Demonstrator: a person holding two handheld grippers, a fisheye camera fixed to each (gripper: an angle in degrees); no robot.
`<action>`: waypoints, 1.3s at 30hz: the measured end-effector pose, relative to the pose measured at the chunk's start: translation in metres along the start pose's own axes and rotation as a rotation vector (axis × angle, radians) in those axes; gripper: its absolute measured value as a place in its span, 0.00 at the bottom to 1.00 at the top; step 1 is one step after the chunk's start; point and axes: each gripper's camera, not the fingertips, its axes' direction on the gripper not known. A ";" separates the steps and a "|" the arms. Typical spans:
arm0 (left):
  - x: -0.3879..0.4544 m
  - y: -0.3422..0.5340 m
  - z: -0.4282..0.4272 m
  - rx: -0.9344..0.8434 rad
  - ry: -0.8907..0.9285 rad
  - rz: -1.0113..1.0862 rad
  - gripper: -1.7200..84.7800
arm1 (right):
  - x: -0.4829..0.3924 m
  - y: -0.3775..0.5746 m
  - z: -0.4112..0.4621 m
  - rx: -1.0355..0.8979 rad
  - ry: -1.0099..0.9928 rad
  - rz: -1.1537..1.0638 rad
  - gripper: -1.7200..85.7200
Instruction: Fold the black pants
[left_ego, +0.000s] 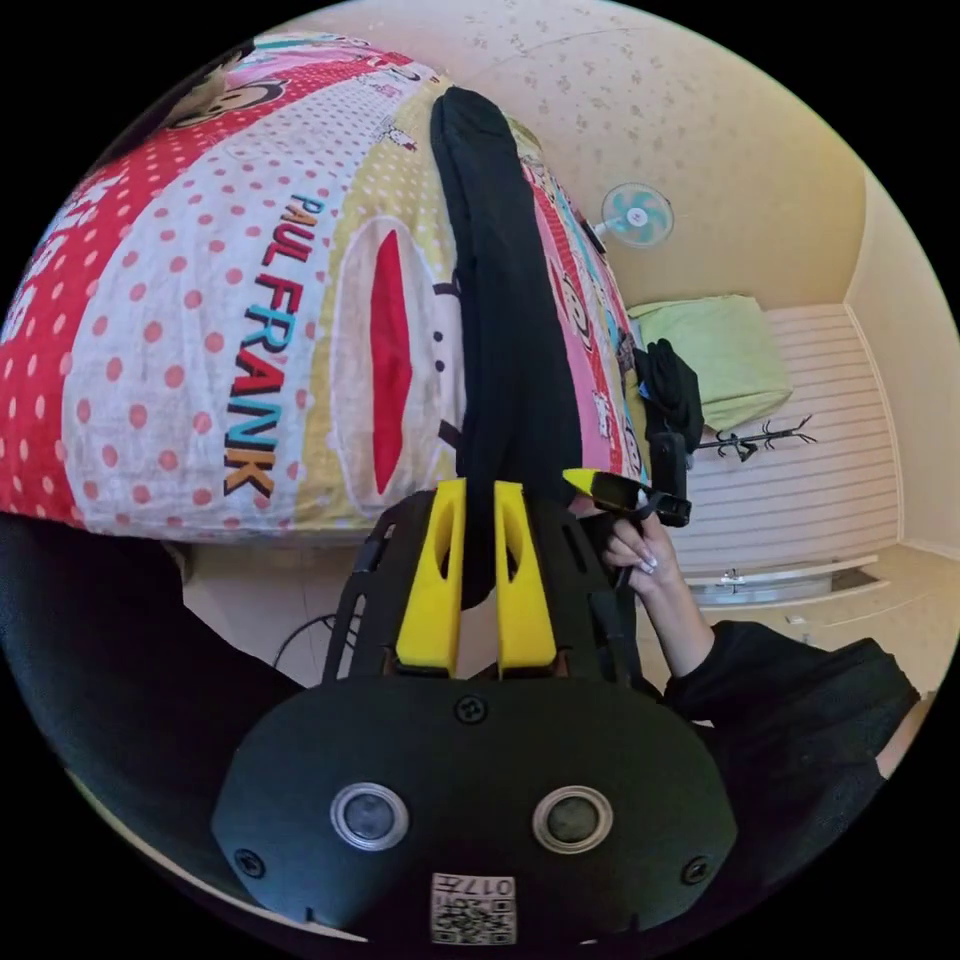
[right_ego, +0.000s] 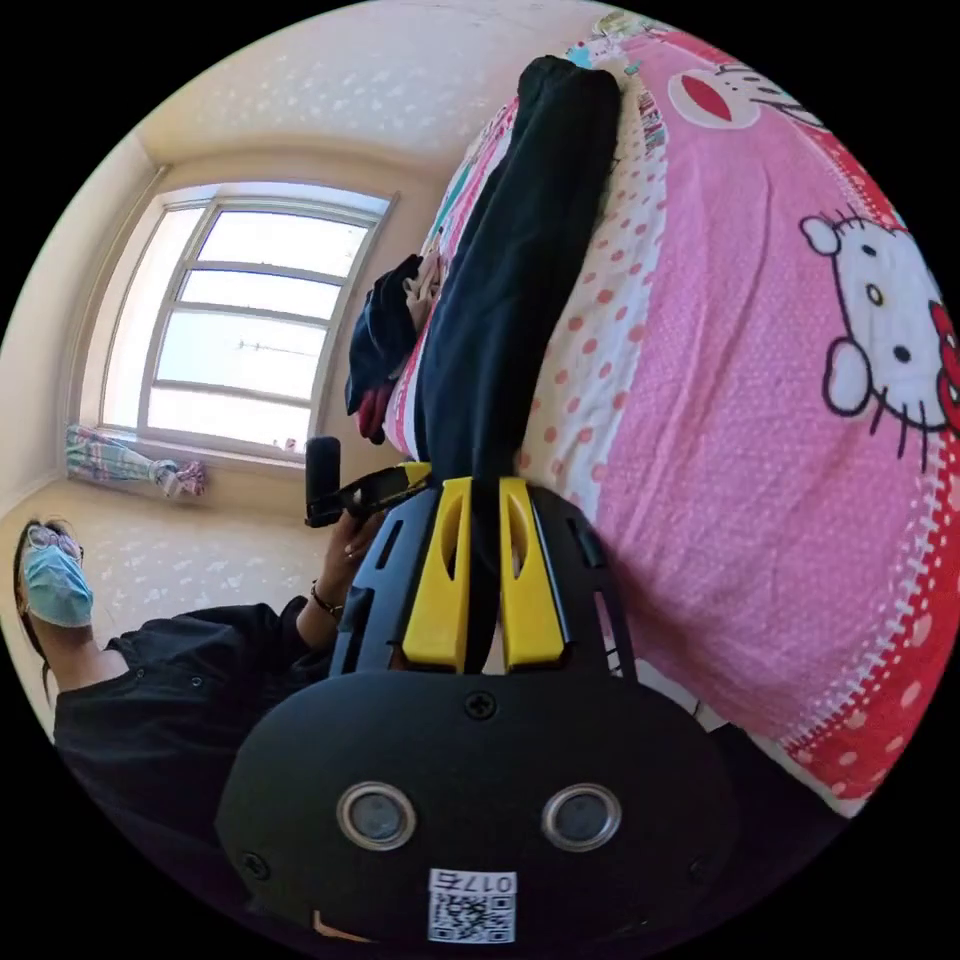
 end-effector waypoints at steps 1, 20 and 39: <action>0.003 0.005 0.000 -0.040 0.047 0.022 0.07 | -0.004 0.011 -0.007 0.062 0.015 -0.003 0.07; -0.039 -0.088 -0.062 0.062 0.145 -0.020 0.21 | 0.002 -0.035 -0.102 0.204 0.091 -0.010 0.18; 0.002 -0.006 -0.100 0.059 0.454 0.189 0.08 | -0.046 0.015 -0.072 0.141 -0.228 -0.174 0.05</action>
